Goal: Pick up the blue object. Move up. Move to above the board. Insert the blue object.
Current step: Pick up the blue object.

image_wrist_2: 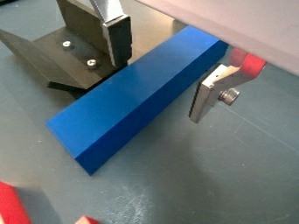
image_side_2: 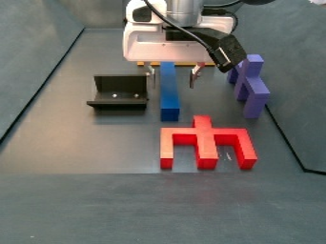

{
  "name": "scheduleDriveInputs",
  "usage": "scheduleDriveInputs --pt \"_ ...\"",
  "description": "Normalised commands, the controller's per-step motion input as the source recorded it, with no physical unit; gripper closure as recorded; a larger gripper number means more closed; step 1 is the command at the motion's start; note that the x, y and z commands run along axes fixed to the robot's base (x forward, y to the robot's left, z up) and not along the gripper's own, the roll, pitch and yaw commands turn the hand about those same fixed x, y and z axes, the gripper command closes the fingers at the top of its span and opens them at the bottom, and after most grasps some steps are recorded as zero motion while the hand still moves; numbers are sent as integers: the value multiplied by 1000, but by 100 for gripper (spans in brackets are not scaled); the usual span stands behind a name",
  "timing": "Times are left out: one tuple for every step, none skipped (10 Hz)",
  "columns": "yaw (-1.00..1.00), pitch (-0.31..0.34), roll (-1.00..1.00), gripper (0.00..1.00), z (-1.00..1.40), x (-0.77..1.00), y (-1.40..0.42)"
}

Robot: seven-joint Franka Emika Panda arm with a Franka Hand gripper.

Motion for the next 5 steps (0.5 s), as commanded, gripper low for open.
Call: scheduleDriveInputs --pt "57 0 34 0 -31 -17 -243" --pt "43 0 14 0 -60 -31 -177" --pt "14 0 0 0 -49 -100 -100" --pt "11 -19 0 0 -60 -129 -89" --pt "11 -26 0 0 -86 -143 -117"
